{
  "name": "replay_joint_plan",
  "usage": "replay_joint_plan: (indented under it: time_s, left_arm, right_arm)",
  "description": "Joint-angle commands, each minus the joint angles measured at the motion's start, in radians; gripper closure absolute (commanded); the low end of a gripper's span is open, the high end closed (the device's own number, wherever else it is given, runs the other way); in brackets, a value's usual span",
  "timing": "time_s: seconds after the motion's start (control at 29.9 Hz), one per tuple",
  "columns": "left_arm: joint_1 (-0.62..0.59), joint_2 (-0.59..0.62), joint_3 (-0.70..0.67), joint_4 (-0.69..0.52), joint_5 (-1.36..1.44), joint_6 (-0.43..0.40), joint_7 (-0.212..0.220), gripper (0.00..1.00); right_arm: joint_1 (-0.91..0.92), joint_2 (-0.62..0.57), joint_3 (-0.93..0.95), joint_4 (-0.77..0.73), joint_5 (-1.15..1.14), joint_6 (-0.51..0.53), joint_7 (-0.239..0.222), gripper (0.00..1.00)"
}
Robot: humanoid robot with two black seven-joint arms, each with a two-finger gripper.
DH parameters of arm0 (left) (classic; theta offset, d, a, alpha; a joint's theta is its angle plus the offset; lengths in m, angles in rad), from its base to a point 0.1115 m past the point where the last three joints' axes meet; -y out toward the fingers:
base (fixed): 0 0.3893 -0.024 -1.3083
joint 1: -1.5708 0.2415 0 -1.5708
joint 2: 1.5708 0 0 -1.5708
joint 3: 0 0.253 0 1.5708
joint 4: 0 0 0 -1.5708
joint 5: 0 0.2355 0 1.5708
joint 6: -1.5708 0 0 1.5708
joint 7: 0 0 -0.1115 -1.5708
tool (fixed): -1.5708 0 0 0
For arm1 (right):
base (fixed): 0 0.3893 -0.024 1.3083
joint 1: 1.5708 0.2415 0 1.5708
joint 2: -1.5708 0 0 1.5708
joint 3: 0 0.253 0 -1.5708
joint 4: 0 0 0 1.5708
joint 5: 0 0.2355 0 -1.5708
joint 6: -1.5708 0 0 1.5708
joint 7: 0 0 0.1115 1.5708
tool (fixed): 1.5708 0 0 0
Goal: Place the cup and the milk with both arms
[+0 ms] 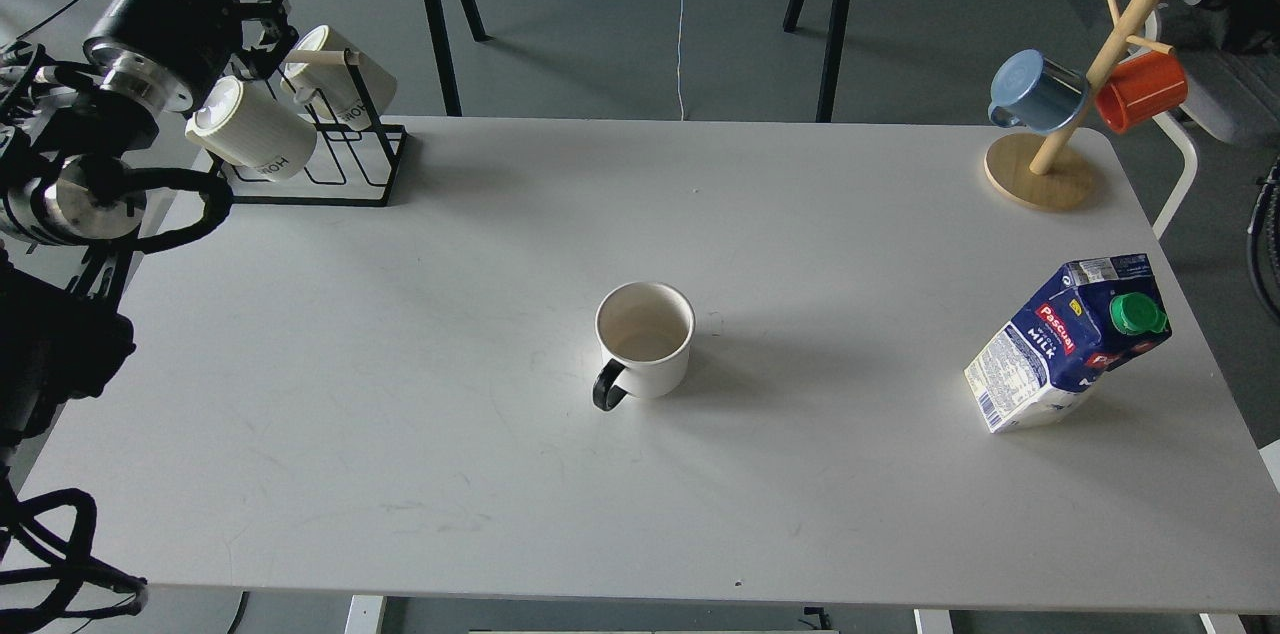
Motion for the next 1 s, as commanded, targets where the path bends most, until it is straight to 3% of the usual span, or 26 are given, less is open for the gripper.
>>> replay_joint_plan:
  time_s: [0.0, 0.13, 0.37, 0.53, 0.7, 0.97]
  left_arm:
    - [-0.001, 0.001, 0.0, 0.0, 0.0, 0.001, 0.0, 0.01]
    - [0.0, 0.0, 0.0, 0.0, 0.0, 0.001, 0.0, 0.01]
    - [-0.001, 0.001, -0.002, 0.0, 0.0, 0.001, 0.0, 0.01]
    - [-0.001, 0.003, -0.005, 0.0, 0.0, 0.001, 0.0, 0.01]
    - [-0.001, 0.003, -0.006, 0.0, 0.0, -0.001, 0.0, 0.01]
    - [-0.001, 0.016, -0.011, 0.0, 0.0, -0.005, -0.001, 0.01]
  right_arm:
    - [0.001, -0.012, 0.008, 0.014, -0.035, 0.0, -0.004, 0.01]
    - [-0.003, 0.001, 0.051, 0.002, -0.01, -0.006, -0.006, 0.01]
    - [-0.009, 0.095, 0.106, -0.067, 0.338, 0.011, -0.003, 0.01]
    - [-0.051, 0.107, 0.155, -0.067, 0.424, 0.046, -0.003, 0.01]
    - [-0.066, 0.032, 0.278, -0.063, 0.428, 0.074, -0.003, 0.01]
    - [-0.072, -0.031, 0.264, -0.078, 0.283, 0.077, -0.003, 0.01]
